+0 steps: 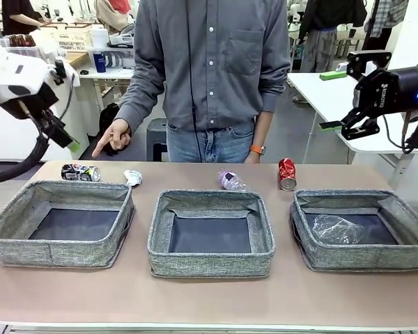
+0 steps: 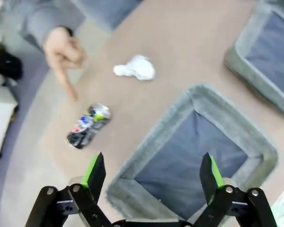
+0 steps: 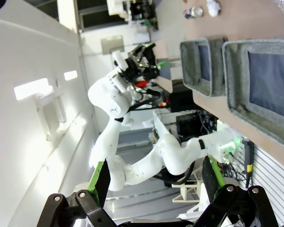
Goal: Sort the waste into the appropriate baskets.
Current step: Pick up the waste item pointed out by the person.
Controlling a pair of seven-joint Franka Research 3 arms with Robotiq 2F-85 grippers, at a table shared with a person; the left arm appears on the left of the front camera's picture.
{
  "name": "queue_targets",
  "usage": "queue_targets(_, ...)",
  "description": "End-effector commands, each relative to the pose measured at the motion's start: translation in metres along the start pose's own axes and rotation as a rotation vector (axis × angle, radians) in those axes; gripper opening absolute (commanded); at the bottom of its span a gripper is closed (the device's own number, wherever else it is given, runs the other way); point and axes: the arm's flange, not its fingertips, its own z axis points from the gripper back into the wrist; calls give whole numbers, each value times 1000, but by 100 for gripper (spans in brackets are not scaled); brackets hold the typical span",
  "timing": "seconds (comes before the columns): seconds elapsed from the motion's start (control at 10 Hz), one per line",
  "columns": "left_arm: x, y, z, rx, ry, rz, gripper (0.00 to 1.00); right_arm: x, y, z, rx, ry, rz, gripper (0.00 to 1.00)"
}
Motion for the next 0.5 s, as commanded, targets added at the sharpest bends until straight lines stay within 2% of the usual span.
queue_targets(0.0, -15, 7, -5, -127, 110, 43, 100, 2, 3, 1, 20, 3, 21, 100)
queue_targets(0.1, 0, 0, 0, 0, 0, 0, 100, 2, 3, 1, 20, 3, 21, 100)
queue_targets(0.4, 0, 0, 0, 0, 0, 0, 100, 2, 3, 1, 20, 3, 21, 100)
